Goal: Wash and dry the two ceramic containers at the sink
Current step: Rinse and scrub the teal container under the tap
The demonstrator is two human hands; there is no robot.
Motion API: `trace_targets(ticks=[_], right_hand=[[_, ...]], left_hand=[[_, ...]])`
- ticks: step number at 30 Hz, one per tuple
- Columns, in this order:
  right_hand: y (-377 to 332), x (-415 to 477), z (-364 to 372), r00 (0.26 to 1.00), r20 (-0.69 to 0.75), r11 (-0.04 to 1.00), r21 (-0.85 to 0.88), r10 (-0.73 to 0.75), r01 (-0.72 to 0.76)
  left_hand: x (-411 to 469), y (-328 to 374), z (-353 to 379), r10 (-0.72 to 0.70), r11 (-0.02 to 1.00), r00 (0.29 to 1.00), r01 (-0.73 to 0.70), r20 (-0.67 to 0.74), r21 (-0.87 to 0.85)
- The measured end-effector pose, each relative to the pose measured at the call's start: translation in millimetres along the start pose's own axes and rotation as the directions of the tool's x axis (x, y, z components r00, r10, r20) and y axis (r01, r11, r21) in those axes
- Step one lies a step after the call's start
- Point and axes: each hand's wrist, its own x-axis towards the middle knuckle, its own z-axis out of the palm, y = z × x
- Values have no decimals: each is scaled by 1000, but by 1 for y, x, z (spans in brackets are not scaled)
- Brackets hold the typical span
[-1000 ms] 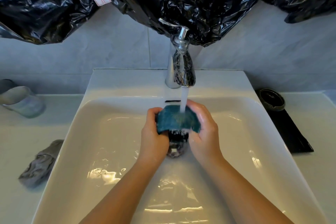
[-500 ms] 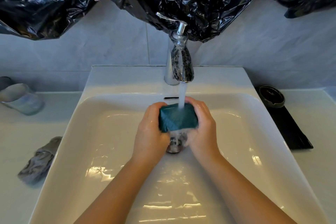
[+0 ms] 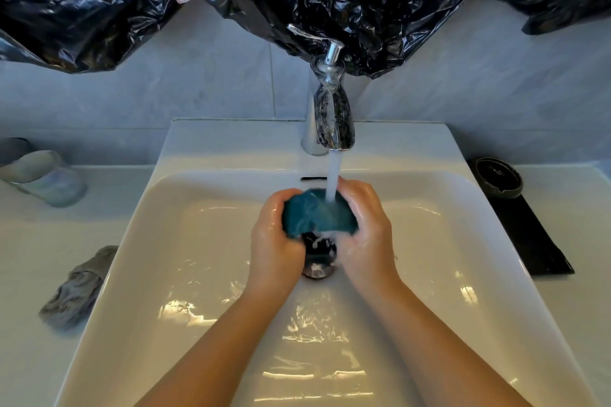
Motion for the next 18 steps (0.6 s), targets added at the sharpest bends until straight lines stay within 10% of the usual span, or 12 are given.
trace_targets(ticks=[5, 12, 18], right_hand=[[-2, -3, 8, 942, -11, 926, 189, 336, -328], [4, 3, -6, 1000, 23, 995, -102, 11, -8], [-9, -5, 0, 970, 75, 944, 222, 232, -243]], left_hand=[[-3, -5, 11, -314, 877, 949, 294, 9, -381], [0, 1, 3, -41, 990, 999, 41, 8, -134], [0, 5, 11, -388, 757, 918, 367, 81, -541]])
